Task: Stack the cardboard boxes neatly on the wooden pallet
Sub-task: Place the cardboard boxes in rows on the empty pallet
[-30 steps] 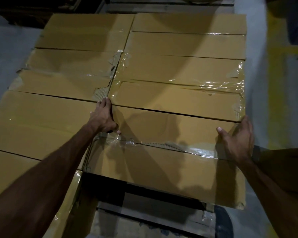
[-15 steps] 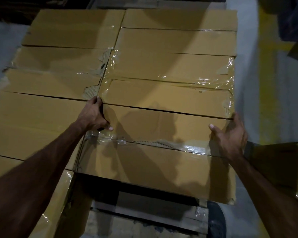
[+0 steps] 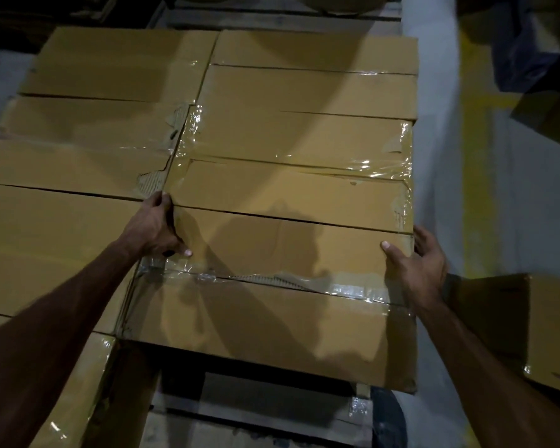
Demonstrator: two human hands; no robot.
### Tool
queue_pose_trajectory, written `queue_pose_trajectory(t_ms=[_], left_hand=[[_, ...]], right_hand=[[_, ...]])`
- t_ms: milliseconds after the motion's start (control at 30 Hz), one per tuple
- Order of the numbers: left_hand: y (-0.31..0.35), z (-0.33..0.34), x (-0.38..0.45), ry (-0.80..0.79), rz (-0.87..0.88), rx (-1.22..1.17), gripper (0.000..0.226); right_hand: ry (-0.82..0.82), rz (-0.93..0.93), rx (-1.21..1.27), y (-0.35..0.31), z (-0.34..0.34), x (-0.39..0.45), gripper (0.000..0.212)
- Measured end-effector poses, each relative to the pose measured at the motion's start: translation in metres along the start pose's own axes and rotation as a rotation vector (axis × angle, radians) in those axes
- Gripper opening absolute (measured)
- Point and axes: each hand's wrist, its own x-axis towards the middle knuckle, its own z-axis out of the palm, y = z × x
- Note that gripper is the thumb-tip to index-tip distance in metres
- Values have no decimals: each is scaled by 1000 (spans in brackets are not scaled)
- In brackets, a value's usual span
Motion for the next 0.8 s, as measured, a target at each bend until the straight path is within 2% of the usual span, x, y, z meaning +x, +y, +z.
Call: queue_pose_trajectory(t_ms=[333,500,633,800], left_hand=[[3,1,-4,14,18,-31,132],[3,-1,-4,6,-2,-40,143],[6,-1,-7,27,8,-19,124],[6,-2,-6,35,2,-33,123]], right_hand=[[-105,-30,-23,0,-3,7,58],[-97,-46,-24,4,-1,5,54],[-119,-69,-31,4,1,5,54],[-106,-96,-69,2,4,1,51]])
